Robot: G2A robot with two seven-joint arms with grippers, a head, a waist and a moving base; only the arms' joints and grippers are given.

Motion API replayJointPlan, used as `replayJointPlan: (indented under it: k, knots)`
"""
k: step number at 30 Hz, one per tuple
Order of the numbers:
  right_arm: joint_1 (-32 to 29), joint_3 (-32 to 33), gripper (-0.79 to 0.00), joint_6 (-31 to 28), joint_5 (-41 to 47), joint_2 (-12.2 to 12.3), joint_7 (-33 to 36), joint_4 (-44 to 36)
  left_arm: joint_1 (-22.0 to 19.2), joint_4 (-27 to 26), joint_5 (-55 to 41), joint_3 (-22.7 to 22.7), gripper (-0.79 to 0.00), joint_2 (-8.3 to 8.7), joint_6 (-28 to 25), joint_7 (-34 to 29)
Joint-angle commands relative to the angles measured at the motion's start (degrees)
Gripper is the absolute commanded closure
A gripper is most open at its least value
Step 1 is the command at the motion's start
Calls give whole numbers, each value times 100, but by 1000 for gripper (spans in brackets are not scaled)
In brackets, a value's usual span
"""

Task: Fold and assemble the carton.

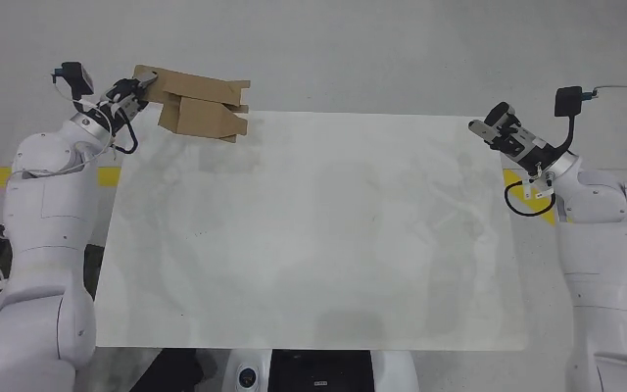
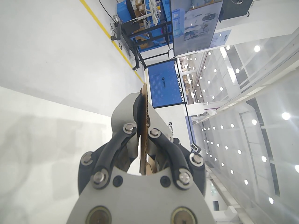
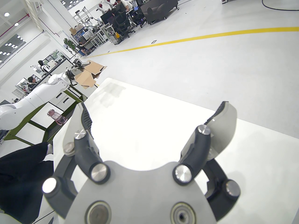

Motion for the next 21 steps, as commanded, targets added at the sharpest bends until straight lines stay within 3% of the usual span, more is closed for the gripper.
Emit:
replayJointPlan:
  k: [1, 10, 21]
  knots:
    - [0, 0, -785, 0, 0, 0, 0, 0, -107, 28, -130, 188, 0, -83, -34, -57]
    - [0, 0, -785, 0, 0, 0, 0, 0, -681, 318, -581, 1197, 0, -591, -272, -224]
    - [0, 0, -785, 0, 0, 0, 0, 0, -1158, 932, -977, 2249, 0, -1250, -864, -957]
